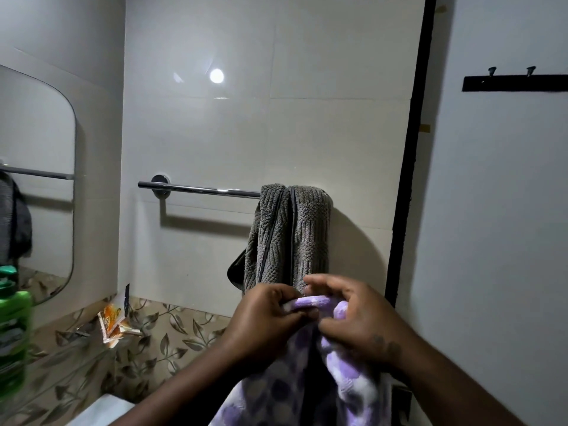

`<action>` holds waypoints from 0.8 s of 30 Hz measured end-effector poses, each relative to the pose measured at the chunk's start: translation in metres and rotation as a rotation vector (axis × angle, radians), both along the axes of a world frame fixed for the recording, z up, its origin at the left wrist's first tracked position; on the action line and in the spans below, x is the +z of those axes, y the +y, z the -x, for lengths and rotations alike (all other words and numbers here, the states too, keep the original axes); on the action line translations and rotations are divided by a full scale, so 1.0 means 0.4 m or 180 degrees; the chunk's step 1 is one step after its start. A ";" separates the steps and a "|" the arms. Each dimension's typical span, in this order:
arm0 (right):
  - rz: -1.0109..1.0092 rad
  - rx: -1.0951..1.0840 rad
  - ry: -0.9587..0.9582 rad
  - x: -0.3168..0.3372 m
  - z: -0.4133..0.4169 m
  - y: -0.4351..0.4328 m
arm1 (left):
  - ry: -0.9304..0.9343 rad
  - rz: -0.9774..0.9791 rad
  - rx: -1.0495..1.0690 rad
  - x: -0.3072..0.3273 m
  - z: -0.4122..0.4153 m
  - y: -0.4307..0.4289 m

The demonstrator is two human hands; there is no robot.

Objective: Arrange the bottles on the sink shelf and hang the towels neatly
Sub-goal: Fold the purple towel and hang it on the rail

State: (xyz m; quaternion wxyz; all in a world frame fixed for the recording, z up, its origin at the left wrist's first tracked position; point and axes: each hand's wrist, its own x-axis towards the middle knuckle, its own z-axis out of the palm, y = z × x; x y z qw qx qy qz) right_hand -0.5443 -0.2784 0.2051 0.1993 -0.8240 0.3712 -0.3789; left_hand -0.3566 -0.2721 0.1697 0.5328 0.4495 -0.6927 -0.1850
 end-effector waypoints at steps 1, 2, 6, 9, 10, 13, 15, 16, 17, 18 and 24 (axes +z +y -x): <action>-0.0106 0.0173 -0.0046 -0.004 -0.010 0.001 | -0.0041 0.0025 -0.0063 0.003 0.004 0.000; -0.0135 0.0235 -0.0115 -0.008 -0.018 -0.002 | -0.0069 0.0072 -0.0105 0.005 0.006 0.002; 0.0086 -0.0031 0.0057 -0.017 -0.018 -0.007 | -0.0334 0.0263 -0.0055 0.010 0.005 0.009; 0.0166 -0.0173 0.0229 -0.018 -0.016 -0.002 | -0.0277 0.0090 -0.0529 0.008 -0.008 0.023; 0.0178 -0.0223 0.0223 -0.019 -0.016 -0.003 | -0.0267 0.0027 -0.0680 0.007 -0.014 0.026; 0.0043 -0.0258 0.0294 -0.017 -0.010 -0.010 | -0.0237 -0.0013 -0.0927 0.007 -0.026 0.042; -0.0151 -0.0121 0.0489 -0.016 -0.010 -0.012 | -0.0279 0.0082 -0.0889 0.012 -0.027 0.047; -0.0147 -0.0154 0.0595 -0.016 -0.013 -0.011 | -0.0300 0.0094 -0.0855 0.012 -0.027 0.049; -0.0027 -0.0257 0.0637 -0.016 -0.016 -0.010 | -0.0289 0.0068 -0.0848 0.012 -0.026 0.052; 0.0197 -0.0390 0.0610 -0.015 -0.019 -0.009 | -0.0265 0.0012 -0.0863 0.009 -0.027 0.054; 0.0750 -0.0971 -0.0034 -0.008 -0.018 -0.014 | 0.0055 -0.1007 -0.1629 0.004 -0.047 0.087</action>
